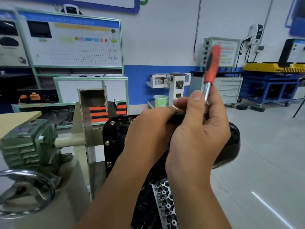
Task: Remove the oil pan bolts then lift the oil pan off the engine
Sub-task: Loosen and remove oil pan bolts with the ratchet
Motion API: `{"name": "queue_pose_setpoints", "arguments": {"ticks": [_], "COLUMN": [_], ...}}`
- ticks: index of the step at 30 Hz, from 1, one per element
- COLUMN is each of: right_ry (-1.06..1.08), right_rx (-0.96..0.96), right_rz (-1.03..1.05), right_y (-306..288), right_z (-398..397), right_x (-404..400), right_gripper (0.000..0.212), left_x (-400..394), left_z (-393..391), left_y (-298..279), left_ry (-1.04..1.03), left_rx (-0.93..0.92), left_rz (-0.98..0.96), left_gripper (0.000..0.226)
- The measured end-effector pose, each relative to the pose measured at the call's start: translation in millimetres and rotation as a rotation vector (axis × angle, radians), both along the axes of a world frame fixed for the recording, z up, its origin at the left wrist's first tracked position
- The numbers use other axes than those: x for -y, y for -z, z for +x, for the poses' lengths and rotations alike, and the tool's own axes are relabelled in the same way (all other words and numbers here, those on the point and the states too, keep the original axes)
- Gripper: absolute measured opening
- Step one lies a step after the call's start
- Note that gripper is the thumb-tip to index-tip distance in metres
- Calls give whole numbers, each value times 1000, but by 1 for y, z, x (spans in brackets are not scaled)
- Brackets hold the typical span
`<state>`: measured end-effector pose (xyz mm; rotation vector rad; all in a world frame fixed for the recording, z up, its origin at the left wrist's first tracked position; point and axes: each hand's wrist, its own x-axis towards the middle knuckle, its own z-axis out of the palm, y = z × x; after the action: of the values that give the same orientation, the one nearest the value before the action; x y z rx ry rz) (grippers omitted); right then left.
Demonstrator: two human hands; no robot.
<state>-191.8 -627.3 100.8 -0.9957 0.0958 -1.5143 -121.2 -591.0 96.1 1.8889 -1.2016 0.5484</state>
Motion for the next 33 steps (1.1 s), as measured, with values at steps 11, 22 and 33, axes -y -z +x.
{"name": "queue_pose_setpoints", "arguments": {"ticks": [11,22,33], "right_ry": [-86,5,-149], "right_rx": [-31,205,256], "right_rz": [-269,105,220], "right_y": [3,5,8], "right_z": [-14,-18,-6], "right_x": [47,81,96], "right_gripper": [17,9,11], "left_x": [-46,-36,-19], "left_z": [48,73,102], "left_y": [-7,7,-23], "left_ry": [-51,-86,3], "left_rx": [15,-59,-112], "left_rz": [-97,42,487], "left_gripper": [42,36,29]}}
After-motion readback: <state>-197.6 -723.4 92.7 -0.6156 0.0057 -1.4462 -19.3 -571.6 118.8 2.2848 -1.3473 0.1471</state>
